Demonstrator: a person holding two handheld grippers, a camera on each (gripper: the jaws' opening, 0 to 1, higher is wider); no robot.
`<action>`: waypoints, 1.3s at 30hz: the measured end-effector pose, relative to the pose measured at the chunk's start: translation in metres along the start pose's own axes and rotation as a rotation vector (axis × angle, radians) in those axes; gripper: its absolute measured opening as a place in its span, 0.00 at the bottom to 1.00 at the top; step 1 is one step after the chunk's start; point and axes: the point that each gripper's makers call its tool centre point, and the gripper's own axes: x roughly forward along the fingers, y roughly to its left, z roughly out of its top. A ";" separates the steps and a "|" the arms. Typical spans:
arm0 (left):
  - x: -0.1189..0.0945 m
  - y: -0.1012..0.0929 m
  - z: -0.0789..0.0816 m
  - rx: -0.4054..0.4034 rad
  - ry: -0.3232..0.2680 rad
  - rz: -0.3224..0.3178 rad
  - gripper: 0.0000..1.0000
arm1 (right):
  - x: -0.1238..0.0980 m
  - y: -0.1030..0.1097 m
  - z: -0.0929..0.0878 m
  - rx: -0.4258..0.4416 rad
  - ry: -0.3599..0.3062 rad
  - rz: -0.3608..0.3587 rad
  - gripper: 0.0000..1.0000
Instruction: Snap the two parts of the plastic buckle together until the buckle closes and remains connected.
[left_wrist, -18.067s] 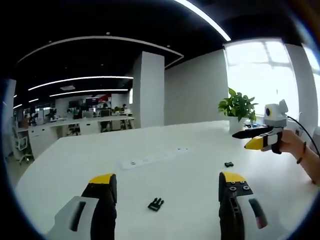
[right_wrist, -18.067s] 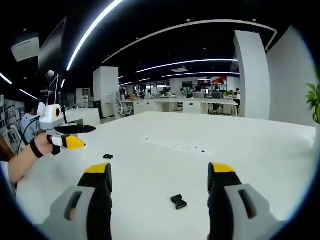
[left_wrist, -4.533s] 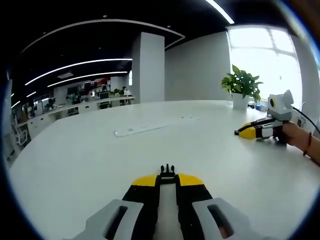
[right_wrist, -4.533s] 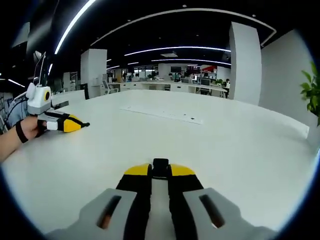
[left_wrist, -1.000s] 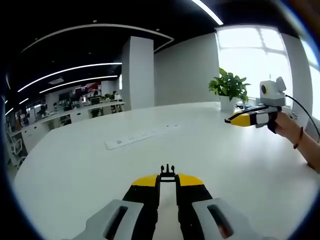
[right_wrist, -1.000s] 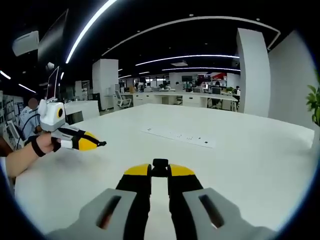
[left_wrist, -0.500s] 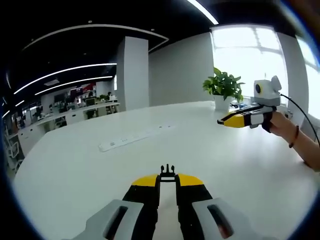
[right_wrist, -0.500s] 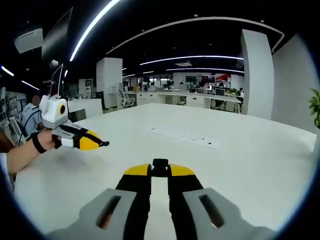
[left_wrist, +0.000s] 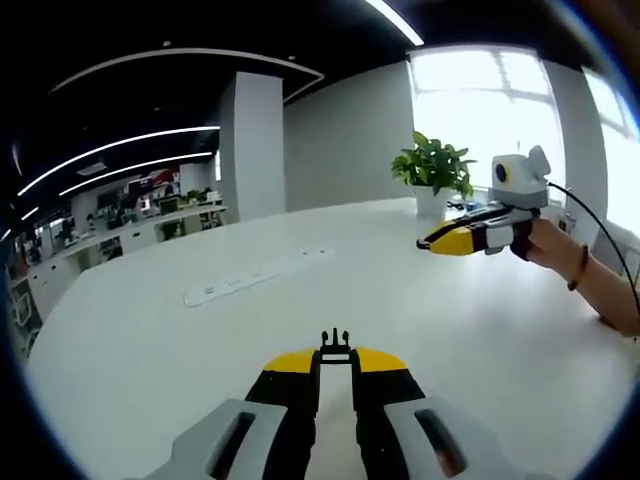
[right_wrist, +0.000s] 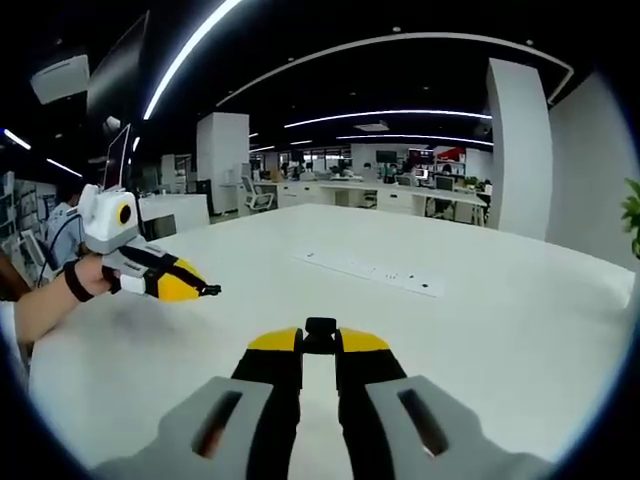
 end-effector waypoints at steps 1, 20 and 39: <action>0.000 -0.002 0.000 0.005 -0.002 -0.007 0.11 | 0.000 0.001 0.000 -0.001 0.000 0.004 0.11; -0.006 -0.020 0.009 0.035 -0.001 -0.053 0.11 | -0.002 0.015 0.006 -0.039 -0.013 0.080 0.11; -0.007 -0.021 0.013 0.031 0.008 -0.064 0.11 | -0.003 0.035 0.009 -0.079 -0.022 0.153 0.11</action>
